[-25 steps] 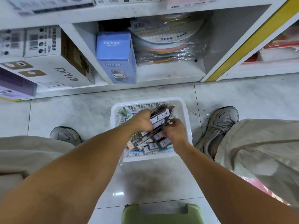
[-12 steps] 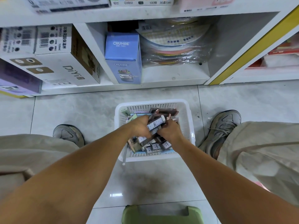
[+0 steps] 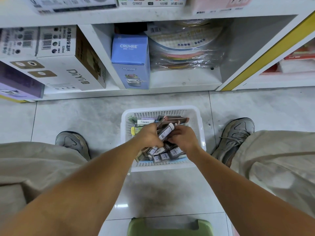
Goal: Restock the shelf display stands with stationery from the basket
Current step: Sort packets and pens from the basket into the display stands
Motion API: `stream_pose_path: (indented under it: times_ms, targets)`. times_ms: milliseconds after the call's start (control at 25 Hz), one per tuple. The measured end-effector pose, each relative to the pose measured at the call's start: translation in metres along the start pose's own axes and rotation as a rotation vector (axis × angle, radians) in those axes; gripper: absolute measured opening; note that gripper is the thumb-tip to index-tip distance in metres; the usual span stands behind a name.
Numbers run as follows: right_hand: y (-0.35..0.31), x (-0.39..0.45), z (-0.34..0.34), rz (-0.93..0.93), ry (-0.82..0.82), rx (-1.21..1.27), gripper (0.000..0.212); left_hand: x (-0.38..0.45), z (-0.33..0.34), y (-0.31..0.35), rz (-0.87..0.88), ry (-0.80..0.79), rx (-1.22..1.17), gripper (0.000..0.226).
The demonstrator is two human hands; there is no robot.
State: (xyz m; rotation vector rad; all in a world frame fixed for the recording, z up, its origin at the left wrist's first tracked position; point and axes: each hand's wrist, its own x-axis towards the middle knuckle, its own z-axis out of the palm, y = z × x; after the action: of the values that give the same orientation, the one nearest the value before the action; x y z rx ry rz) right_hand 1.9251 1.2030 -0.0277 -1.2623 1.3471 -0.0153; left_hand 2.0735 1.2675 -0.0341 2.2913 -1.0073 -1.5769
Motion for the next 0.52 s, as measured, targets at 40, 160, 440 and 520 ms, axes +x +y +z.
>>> stream_pose_path:
  times_ms: [40, 160, 440, 520]
  targets:
    - [-0.003, 0.002, -0.001, 0.012, 0.046, -0.029, 0.036, -0.002, -0.008, -0.003, -0.012, -0.030, -0.071, 0.041]
    - [-0.013, -0.001, -0.006, -0.012, 0.182, -0.104, 0.039, -0.015, -0.029, -0.009, -0.024, -0.136, -0.237, 0.045]
    - [-0.034, -0.012, -0.008, -0.041, 0.064, -0.026, 0.042, -0.044, -0.053, -0.010, 0.040, -0.236, -0.440, 0.043]
    - [-0.038, -0.017, -0.012, -0.080, 0.061, -0.145, 0.045, -0.053, -0.061, -0.008, 0.040, -0.226, -0.476, 0.047]
